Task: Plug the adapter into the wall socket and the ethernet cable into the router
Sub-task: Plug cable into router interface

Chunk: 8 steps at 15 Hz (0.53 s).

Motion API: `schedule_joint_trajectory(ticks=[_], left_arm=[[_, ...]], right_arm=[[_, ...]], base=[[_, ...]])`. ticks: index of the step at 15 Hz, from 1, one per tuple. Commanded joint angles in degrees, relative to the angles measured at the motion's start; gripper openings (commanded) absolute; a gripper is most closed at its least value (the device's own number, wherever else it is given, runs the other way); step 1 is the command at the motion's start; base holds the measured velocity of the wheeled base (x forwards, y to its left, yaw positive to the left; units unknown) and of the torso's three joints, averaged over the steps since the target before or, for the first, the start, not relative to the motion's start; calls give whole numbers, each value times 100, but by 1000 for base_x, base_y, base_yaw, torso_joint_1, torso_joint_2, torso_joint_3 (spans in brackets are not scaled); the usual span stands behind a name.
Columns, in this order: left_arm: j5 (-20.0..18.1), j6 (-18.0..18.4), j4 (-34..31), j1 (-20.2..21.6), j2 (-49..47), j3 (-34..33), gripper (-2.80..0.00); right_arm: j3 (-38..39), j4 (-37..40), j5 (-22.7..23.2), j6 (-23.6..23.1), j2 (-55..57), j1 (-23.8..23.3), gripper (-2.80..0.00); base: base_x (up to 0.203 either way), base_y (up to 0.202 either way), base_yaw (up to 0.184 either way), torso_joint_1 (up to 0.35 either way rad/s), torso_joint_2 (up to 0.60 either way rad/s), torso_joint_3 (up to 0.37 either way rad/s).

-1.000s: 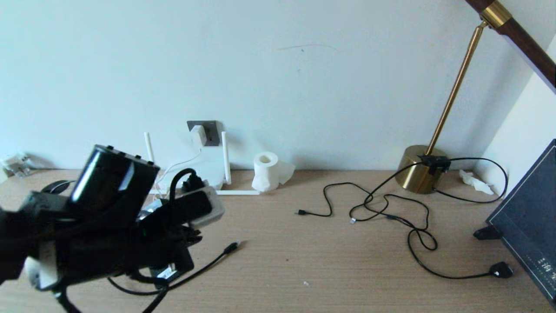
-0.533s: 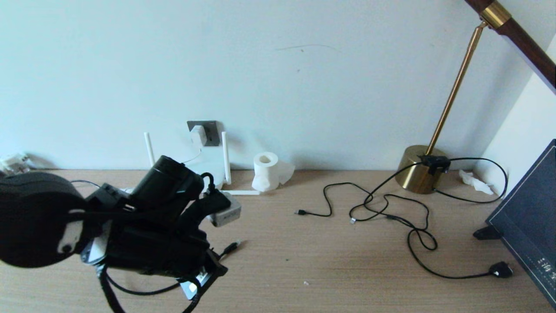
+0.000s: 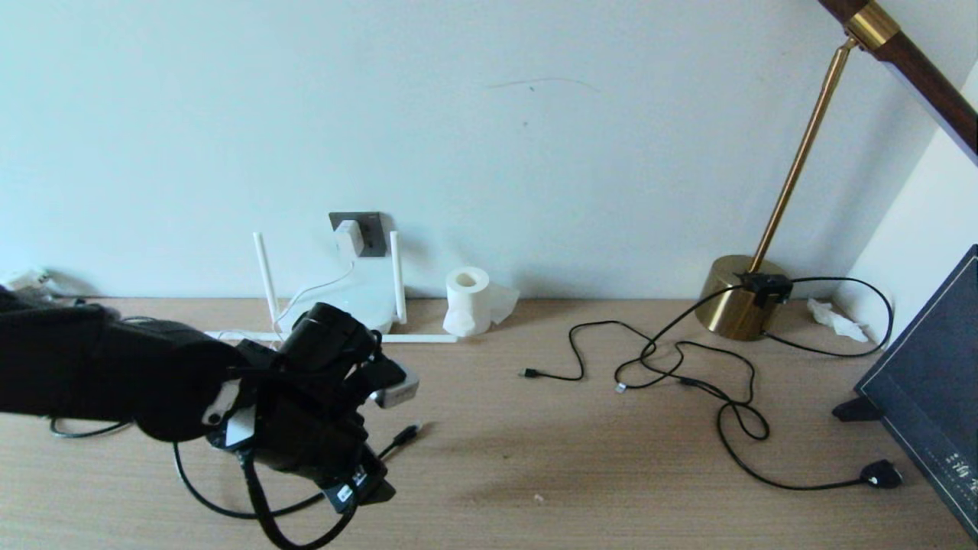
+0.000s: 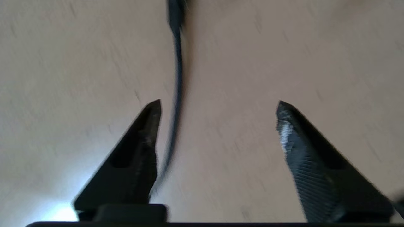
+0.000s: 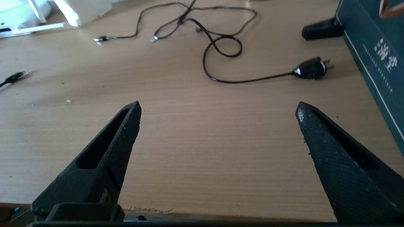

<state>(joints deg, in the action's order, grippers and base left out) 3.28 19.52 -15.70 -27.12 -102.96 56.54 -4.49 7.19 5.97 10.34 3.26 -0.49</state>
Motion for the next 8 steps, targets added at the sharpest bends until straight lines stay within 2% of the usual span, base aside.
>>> schedule_joint_trajectory(ticks=[1, 8], left_arm=[[6, 96, 195, 118, -321, -37, 0], [6, 666, 408, 554, -789, 89, 0]], right_arm=[[18, 1, -11, 1, -242, 5, 0], [0, 81, -158, 39, -317, 5, 0]], base=[[0, 0, 0, 0, 0, 0], [0, 0, 0, 0, 0, 0]])
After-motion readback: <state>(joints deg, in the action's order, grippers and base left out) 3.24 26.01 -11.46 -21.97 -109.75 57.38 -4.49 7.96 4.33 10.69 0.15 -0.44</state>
